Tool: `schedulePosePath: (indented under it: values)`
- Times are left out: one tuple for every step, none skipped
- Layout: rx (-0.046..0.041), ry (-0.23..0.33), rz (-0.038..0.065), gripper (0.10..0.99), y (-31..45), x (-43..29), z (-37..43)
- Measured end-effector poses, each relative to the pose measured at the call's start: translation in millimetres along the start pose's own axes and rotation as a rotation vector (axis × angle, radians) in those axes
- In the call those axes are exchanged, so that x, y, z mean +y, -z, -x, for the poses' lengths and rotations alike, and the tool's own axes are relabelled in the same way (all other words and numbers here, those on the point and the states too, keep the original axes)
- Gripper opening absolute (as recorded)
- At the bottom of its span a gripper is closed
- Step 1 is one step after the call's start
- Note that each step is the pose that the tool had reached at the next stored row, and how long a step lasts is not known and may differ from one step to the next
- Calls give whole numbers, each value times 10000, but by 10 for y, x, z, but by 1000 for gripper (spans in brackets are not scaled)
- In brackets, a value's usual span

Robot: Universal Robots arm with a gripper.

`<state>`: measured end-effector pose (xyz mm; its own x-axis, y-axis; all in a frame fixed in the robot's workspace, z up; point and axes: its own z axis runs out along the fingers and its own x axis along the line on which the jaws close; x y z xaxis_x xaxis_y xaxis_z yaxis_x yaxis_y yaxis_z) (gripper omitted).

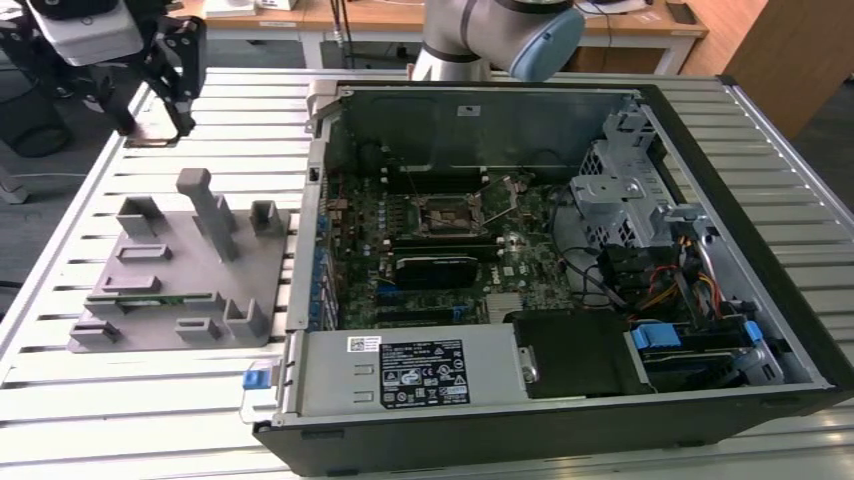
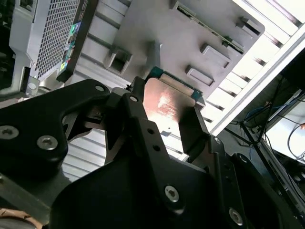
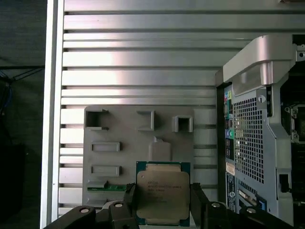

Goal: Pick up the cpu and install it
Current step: 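Pick up the cpu and move it towards the insertion slot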

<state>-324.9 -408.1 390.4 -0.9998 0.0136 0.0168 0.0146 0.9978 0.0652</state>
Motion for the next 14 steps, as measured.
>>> schedulePosePath:
  values:
    - [-1,0,1,537,-1,2,45]
    - [3,1,0,537,-2,3,90]
    - [8,2,0,537,-2,5,134]
    - [12,1,0,537,-4,8,179]
    - [16,0,0,537,-6,11,225]
    - [16,-1,1,537,-8,16,273]
    - [16,0,1,537,-9,21,317]
    - [16,0,1,537,-10,26,362]
    - [17,1,-1,537,-10,30,407]
    - [16,0,1,537,-11,33,452]
    - [16,0,0,537,-11,36,497]
    - [17,0,0,537,-11,39,545]
    - [17,-1,0,537,-11,43,590]
    - [18,1,0,537,-11,47,635]
